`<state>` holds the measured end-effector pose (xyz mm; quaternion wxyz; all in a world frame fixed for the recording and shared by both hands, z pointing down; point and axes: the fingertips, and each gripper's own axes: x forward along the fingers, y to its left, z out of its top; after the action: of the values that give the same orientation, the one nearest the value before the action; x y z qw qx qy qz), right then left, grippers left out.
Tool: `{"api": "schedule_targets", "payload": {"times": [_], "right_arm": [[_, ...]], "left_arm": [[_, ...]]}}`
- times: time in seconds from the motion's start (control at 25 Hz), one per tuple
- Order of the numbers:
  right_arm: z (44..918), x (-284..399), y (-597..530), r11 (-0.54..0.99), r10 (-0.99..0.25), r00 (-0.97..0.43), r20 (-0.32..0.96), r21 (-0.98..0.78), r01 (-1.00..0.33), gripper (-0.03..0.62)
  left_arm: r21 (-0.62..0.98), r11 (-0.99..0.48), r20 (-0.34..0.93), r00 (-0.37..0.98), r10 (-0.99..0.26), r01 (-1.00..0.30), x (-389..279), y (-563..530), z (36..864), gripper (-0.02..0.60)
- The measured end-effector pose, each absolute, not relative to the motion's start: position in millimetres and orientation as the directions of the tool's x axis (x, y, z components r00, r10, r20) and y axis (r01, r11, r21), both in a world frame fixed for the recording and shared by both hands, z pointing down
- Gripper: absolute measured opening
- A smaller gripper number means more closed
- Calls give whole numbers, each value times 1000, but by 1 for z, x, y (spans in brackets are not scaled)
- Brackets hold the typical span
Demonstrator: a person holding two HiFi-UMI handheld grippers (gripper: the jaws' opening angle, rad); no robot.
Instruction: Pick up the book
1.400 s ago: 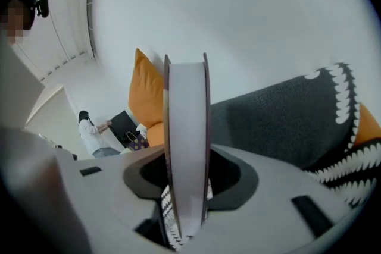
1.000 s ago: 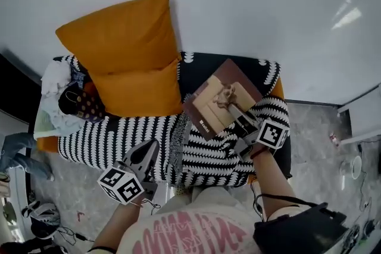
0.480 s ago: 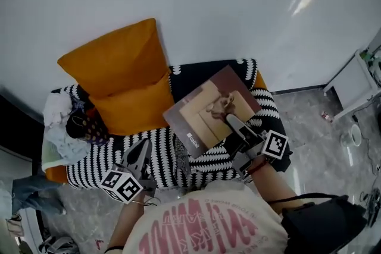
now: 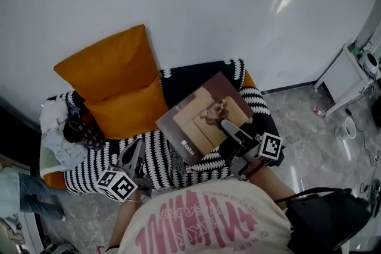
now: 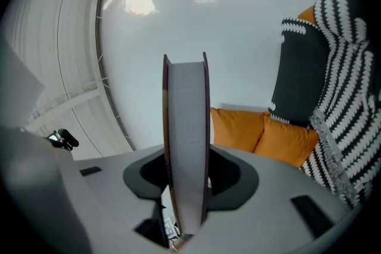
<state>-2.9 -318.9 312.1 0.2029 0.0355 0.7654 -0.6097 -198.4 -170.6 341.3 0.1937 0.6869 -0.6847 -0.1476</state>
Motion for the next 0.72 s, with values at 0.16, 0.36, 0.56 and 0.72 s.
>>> {"api": "schedule_targets", "payload": {"times": [0.16, 0.36, 0.56, 0.72], "right_arm": [[314, -4, -320, 280, -179, -913, -366, -909, 309, 158], [314, -5, -319, 279, -165, -920, -355, -912, 302, 158], [319, -3, -321, 249, -185, -910, -372, -913, 323, 157], [322, -4, -322, 242, -187, -912, -366, -917, 319, 157]], "left_arm": [[464, 8, 41, 13, -999, -886, -196, -165, 342, 6], [481, 24, 35, -8, -999, -876, -195, -160, 339, 6], [492, 24, 49, 1, -999, -870, -190, -156, 345, 7], [489, 41, 73, -6, -997, -871, -192, -152, 346, 6]]}}
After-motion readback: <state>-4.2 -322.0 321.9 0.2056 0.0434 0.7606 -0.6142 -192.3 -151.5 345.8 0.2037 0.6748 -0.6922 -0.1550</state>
